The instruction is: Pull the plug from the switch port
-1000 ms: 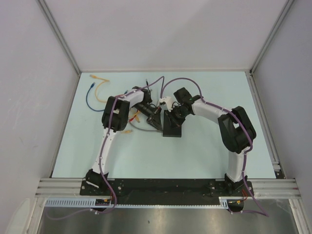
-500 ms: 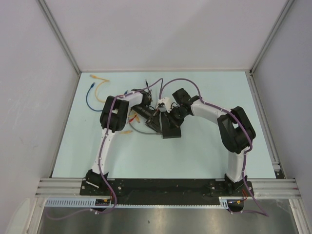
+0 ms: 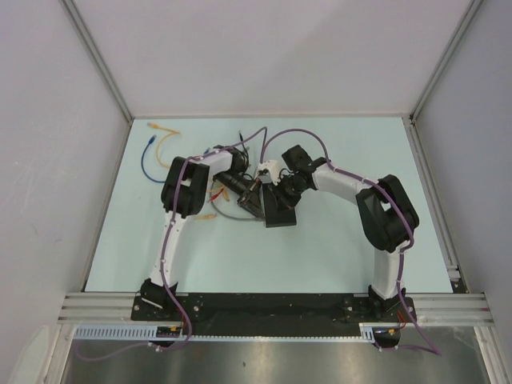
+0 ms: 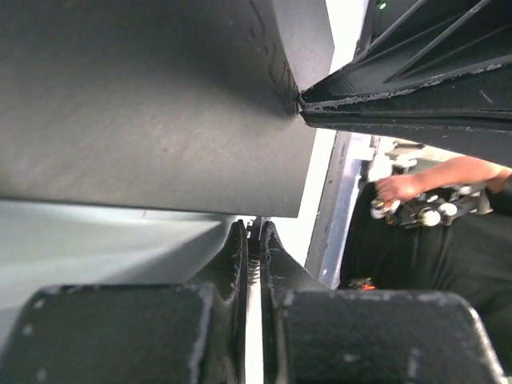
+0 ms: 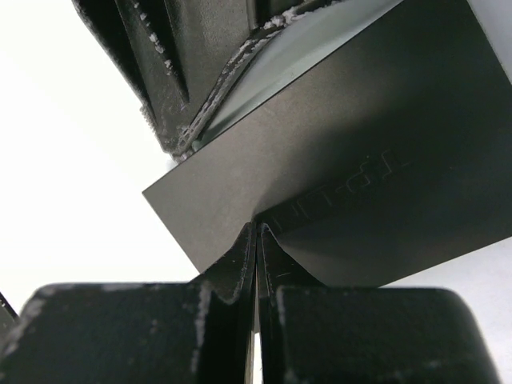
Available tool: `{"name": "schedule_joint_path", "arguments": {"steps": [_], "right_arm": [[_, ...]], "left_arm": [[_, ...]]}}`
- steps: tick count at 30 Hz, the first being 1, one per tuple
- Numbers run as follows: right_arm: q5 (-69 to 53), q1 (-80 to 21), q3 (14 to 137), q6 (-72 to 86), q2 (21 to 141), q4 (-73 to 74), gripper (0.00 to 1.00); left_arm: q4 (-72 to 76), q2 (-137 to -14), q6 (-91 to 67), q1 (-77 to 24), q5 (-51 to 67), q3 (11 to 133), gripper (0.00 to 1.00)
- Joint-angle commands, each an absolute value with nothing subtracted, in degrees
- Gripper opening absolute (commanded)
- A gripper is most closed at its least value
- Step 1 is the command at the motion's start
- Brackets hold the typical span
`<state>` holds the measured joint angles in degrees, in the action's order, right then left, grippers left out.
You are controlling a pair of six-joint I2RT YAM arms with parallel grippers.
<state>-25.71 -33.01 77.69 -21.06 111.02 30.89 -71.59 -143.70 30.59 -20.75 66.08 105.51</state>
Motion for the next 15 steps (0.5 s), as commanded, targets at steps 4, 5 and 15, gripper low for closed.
{"name": "schedule_joint_path", "arguments": {"steps": [4,5,15], "right_arm": [[-21.3,-32.7,75.9,-22.1,113.4,33.1,0.0],[-21.3,-32.7,75.9,-22.1,113.4,33.2,0.0],[-21.3,-32.7,75.9,-22.1,113.6,33.2,0.0]], "left_arm": [[-73.0,-145.4,33.7,-18.4,58.4,115.3,0.0],[-73.2,-145.5,34.0,-18.5,59.6,114.9,0.0],[-75.5,-144.6,38.6,-18.9,57.7,111.5,0.0]]}}
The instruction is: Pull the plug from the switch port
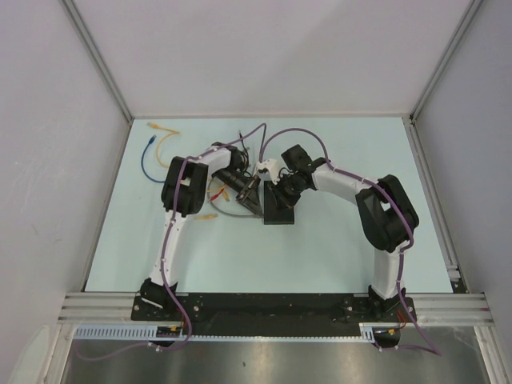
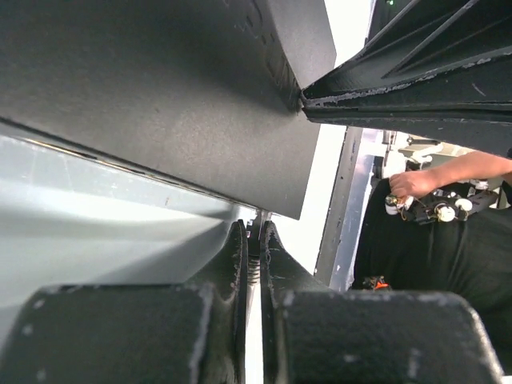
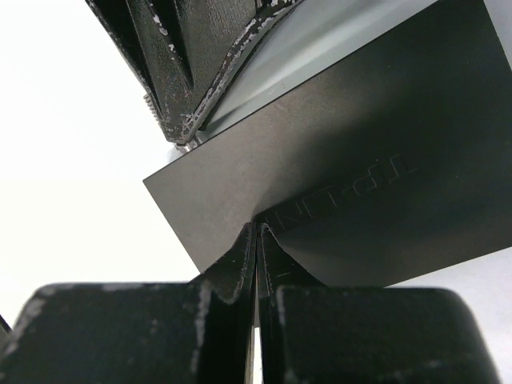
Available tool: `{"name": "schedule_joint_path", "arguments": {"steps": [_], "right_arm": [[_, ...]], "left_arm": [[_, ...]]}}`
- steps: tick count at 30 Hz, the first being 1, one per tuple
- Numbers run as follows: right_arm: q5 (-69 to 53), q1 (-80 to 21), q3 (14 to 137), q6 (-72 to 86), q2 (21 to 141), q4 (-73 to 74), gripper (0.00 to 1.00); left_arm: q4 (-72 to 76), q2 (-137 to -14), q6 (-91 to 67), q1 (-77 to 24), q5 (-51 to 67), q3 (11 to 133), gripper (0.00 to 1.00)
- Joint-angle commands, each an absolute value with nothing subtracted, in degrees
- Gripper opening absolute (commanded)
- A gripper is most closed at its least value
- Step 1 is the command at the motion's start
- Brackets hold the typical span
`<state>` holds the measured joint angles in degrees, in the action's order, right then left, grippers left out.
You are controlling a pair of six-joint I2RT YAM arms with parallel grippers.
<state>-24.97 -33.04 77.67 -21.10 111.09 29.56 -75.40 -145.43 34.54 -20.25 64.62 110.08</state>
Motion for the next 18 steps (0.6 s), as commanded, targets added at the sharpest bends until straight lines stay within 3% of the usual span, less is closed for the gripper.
{"name": "schedule_joint_path", "arguments": {"steps": [1,5,14,18], "right_arm": [[-21.3,-32.8,75.9,-22.1,113.6,33.0,0.0],[-21.4,-32.8,75.9,-22.1,113.8,32.9,0.0],[-20.9,-32.8,75.9,-22.1,113.6,32.9,0.0],[-20.7,-32.9,75.9,-22.2,113.6,32.9,0.0]], "left_arm": [[-75.2,-144.8,37.9,-18.4,57.5,112.8,0.0],[-75.3,-145.7,37.0,-17.8,55.3,115.8,0.0],[-74.1,-142.0,40.4,-20.2,56.6,105.1,0.0],[-78.3,-140.7,41.6,-18.8,53.0,112.5,0.0]]}}
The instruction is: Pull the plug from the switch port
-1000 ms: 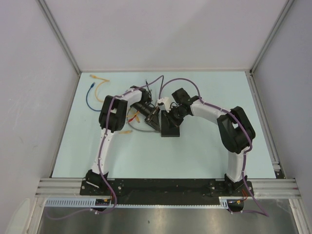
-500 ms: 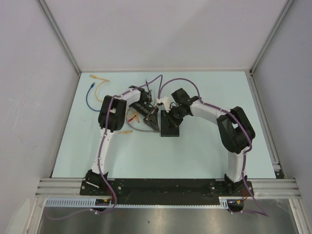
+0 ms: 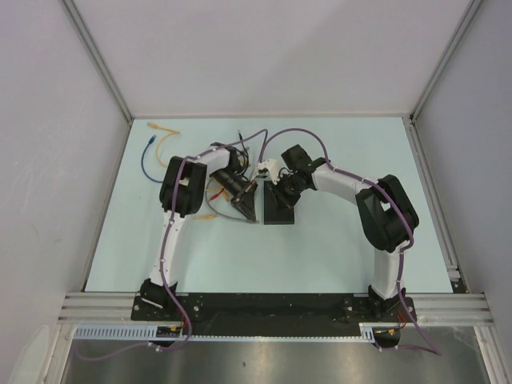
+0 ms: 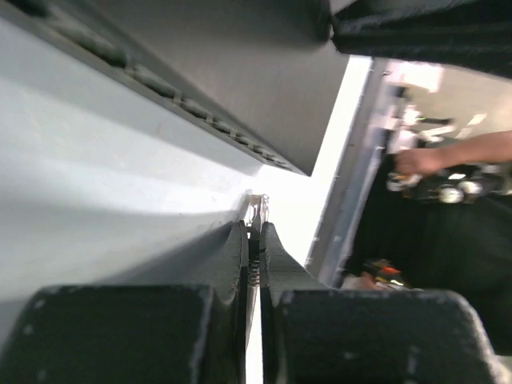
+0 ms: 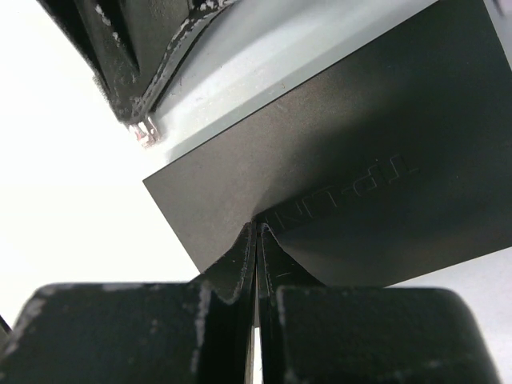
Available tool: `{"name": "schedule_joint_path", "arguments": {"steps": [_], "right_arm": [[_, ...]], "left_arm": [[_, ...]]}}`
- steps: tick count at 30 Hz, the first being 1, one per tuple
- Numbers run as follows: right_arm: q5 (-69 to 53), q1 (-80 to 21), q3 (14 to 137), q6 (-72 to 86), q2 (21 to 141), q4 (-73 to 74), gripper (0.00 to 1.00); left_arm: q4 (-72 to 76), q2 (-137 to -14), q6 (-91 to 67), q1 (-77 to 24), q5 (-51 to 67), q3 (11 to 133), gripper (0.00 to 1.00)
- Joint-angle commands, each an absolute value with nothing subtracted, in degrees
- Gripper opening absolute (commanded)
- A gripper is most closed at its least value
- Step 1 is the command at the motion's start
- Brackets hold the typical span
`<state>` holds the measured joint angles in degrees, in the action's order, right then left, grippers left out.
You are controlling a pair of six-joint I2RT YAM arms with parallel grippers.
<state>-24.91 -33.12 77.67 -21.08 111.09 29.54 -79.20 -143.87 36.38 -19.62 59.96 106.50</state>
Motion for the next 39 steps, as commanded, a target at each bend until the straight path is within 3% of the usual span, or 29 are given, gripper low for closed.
{"name": "schedule_joint_path", "arguments": {"steps": [1,5,9,13,19,27,35,39], "right_arm": [[-20.6,-33.0,75.9,-22.2,113.6,32.7,0.0],[-19.9,-33.6,75.9,-22.3,113.8,32.0,0.0],[-19.6,-33.8,75.9,-22.8,113.8,31.5,0.0],[-19.7,-33.9,75.9,-22.8,113.9,30.9,0.0],[-19.4,-33.9,75.9,-22.6,114.1,30.1,0.0],[-19.1,-33.9,75.9,-22.6,114.2,29.7,0.0],[-18.9,-34.0,75.9,-22.5,114.3,29.2,0.0],[-18.8,-34.1,75.9,-22.6,114.4,29.0,0.0]], "left_arm": [[-78.8,-140.5,41.2,-18.0,52.8,114.7,0.0],[-80.9,-140.8,38.6,-13.4,48.9,130.9,0.0],[-77.8,-137.7,37.2,-10.6,43.2,137.5,0.0],[-69.2,-130.2,35.5,-8.7,34.6,132.3,0.0],[-69.3,-130.0,37.5,-5.4,23.0,130.4,0.0],[-61.7,-127.1,35.3,-0.2,11.8,118.6,0.0],[-56.2,-123.6,34.6,2.2,8.3,107.9,0.01],[-56.8,-123.2,32.5,2.1,11.9,107.7,0.37]]}}
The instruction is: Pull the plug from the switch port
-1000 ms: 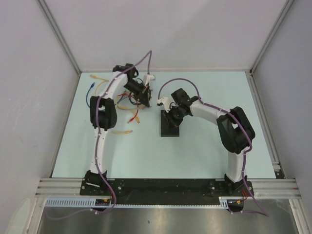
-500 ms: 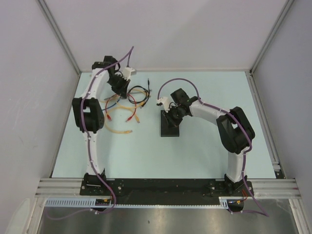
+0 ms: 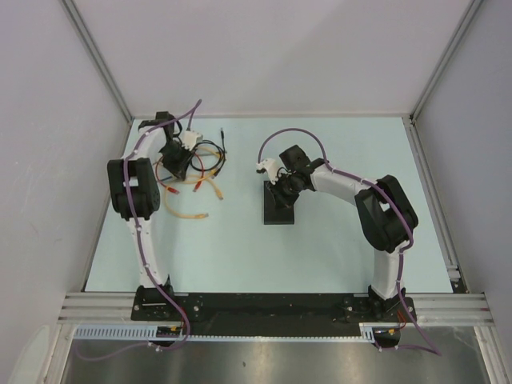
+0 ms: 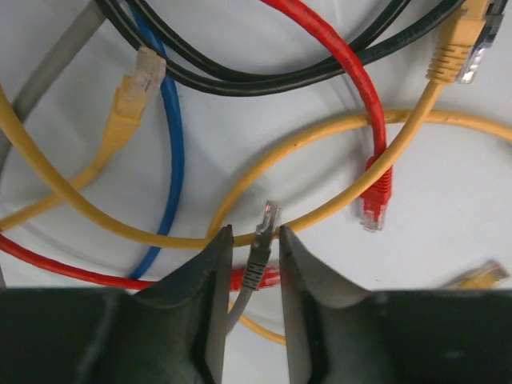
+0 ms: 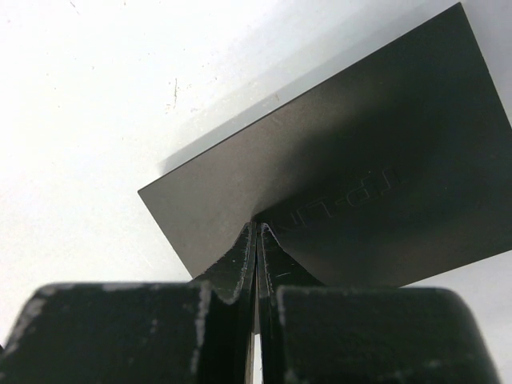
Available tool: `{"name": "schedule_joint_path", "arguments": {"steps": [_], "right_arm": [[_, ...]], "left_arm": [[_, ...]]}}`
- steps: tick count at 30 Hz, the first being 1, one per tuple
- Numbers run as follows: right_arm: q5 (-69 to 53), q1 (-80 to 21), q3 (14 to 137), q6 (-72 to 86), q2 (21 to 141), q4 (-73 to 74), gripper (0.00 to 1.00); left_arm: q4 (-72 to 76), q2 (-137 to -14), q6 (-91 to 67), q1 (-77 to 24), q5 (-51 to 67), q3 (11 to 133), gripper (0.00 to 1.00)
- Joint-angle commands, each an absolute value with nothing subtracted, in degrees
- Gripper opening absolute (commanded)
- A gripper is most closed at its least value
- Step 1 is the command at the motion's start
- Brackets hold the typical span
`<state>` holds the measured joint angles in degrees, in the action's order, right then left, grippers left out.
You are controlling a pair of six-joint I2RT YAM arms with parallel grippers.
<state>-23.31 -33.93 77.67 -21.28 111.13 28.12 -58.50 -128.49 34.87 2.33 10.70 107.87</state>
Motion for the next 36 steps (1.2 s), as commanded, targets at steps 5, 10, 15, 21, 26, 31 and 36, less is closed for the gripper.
{"name": "schedule_joint_path", "arguments": {"steps": [5,10,15,21,26,31,36], "right_arm": [[-18.1,-34.2,75.9,-22.8,114.3,28.8,0.0],[-16.2,-34.8,76.5,-22.9,113.5,26.9,0.34],[-14.9,-34.3,80.1,-19.8,113.3,26.9,0.9],[-15.7,-28.0,90.9,-10.8,115.1,28.1,0.93],[-14.2,-21.9,98.4,-5.7,115.8,29.5,0.94],[-6.2,-15.7,102.3,-0.3,113.9,31.5,0.95],[3.4,-10.7,109.0,5.4,116.0,41.1,0.95]], "left_arm": [[-54.4,-120.9,31.7,1.9,10.7,105.6,0.53],[-54.1,-117.5,30.3,1.8,11.2,105.0,0.68],[-58.2,-117.1,25.8,1.4,13.4,114.3,1.0],[-55.9,-116.3,21.9,0.5,15.5,120.2,1.0],[-49.1,-114.7,15.2,-3.1,16.0,119.5,1.0],[-37.5,-111.2,6.4,-4.4,11.8,116.7,1.0],[-32.3,-108.8,1.7,-8.2,3.6,116.2,0.99]]}}
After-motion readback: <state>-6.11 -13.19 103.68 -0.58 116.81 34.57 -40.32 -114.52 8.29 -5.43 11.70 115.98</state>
